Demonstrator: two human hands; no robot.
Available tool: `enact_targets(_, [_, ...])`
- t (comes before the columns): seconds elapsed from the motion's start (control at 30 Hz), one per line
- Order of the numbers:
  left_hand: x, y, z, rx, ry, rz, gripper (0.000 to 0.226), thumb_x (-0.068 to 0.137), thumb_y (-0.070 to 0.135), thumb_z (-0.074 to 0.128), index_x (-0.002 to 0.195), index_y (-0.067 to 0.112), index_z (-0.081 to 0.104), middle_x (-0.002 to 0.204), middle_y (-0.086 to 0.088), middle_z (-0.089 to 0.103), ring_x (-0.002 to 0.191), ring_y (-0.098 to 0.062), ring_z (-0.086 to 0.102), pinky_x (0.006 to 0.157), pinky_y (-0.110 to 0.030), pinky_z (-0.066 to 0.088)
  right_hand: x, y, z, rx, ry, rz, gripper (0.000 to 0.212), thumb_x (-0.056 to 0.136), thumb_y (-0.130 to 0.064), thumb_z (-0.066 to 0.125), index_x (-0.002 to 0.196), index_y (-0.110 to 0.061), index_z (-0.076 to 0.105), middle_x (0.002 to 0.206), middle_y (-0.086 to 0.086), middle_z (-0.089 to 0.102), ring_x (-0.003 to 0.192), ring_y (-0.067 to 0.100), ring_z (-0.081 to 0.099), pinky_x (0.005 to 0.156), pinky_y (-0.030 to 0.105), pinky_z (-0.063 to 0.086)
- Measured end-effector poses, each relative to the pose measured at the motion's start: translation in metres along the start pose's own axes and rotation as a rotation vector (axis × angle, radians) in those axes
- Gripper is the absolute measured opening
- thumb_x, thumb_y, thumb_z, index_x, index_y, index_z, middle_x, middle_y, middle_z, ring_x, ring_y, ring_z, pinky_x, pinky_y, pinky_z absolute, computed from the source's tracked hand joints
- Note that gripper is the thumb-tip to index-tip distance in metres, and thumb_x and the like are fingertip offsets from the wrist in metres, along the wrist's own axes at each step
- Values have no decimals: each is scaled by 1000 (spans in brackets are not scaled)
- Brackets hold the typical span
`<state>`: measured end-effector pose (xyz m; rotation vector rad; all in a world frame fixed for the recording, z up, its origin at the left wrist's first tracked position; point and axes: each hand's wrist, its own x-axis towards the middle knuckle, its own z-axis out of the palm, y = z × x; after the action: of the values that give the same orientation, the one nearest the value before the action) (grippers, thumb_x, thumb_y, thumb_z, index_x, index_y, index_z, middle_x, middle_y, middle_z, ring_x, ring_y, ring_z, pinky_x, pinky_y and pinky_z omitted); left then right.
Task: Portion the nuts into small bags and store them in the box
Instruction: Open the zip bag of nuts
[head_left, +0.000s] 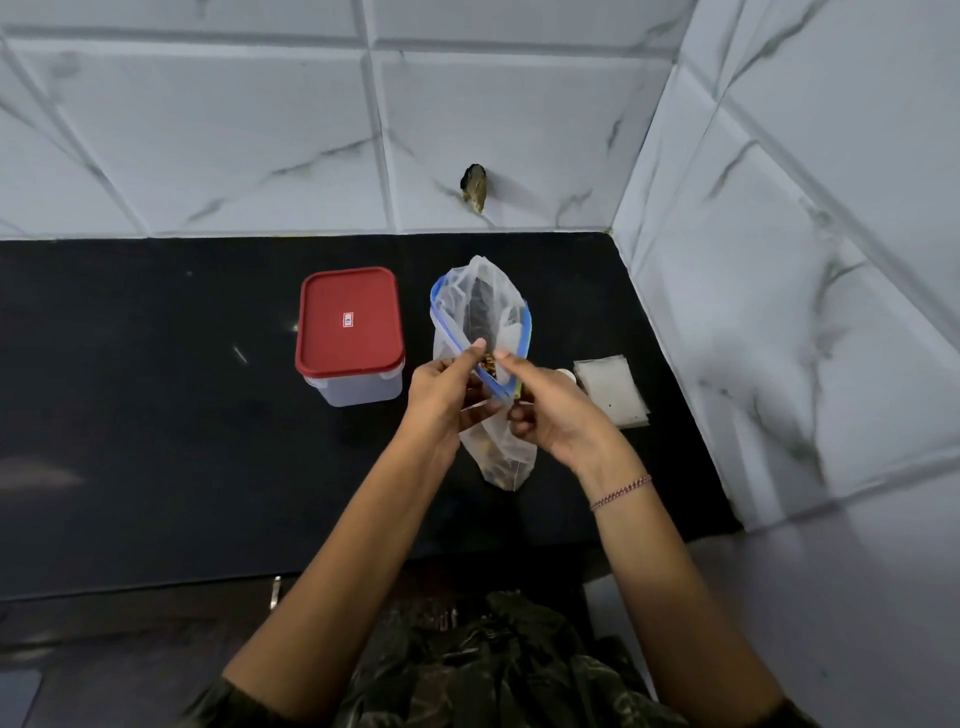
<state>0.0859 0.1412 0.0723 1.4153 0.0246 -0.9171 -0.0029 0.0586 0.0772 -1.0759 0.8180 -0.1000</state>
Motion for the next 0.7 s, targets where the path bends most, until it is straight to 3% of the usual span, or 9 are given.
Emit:
enact_targets(0.1, [-3,-3,1,-78,-2,-14,16,91,20,64,83,6,63,65,-5,70,54,-11,68,54,-23,58,-1,8,3,132,44,-18,18,91,-24,60,97,-7,66,76,4,64,59,8,60,50,18,48])
enact_targets(0.2, [-1,-5,0,-197,18,-40,15,91,16,63,79,7,64,56,-1,69,53,-10,67,54,-22,57,-3,11,-4,349,100,-25,13,93,-17,57,94,-8,65,84,8,68,74,16,67,62,26,56])
enact_targets(0.33, [4,-9,2,-438,34,-179,19,97,14,52,82,6,60,55,-3,66,67,-15,64,63,-27,55,-5,15,-10,588,96,13,15,97,-12,48,95,-6,61,90,13,67,86,25,64,79,40,53])
enact_targets(0.4, [6,-13,3,-566,21,-251,22,101,11,41,87,3,58,72,-9,65,75,-19,61,71,-31,51,-4,18,-12,663,100,12,16,97,-9,45,95,-5,60,88,14,67,86,26,63,84,42,50])
enact_targets(0.47, [6,-16,2,-633,6,-297,23,99,6,35,99,-1,56,88,-13,59,78,-21,58,67,-32,52,1,22,-12,743,117,10,17,98,-7,43,94,-3,59,85,15,67,81,24,65,75,37,56])
enact_targets(0.53, [7,-20,3,-678,8,-319,27,95,5,33,111,0,54,90,-14,56,75,-22,57,54,-31,55,8,29,-8,797,170,53,21,98,-4,40,92,0,59,77,17,68,68,22,68,58,31,59])
enact_targets(0.57, [7,-22,4,-689,15,-334,28,94,7,35,112,2,55,89,-14,57,74,-24,58,50,-32,55,12,34,-6,809,192,73,22,97,-1,38,92,1,59,77,18,66,68,23,67,58,29,58])
enact_targets(0.63, [5,-26,7,-647,63,-367,27,93,16,39,107,7,61,92,-15,62,81,-28,62,54,-40,53,18,43,-4,796,233,110,23,89,4,38,85,-4,59,80,19,58,74,25,61,86,36,55])
enact_targets(0.7, [6,-29,9,-608,85,-406,31,92,22,42,112,11,63,108,-18,63,94,-34,61,61,-49,50,21,48,-4,759,249,163,22,83,2,40,79,-9,59,81,16,55,73,26,58,91,45,50])
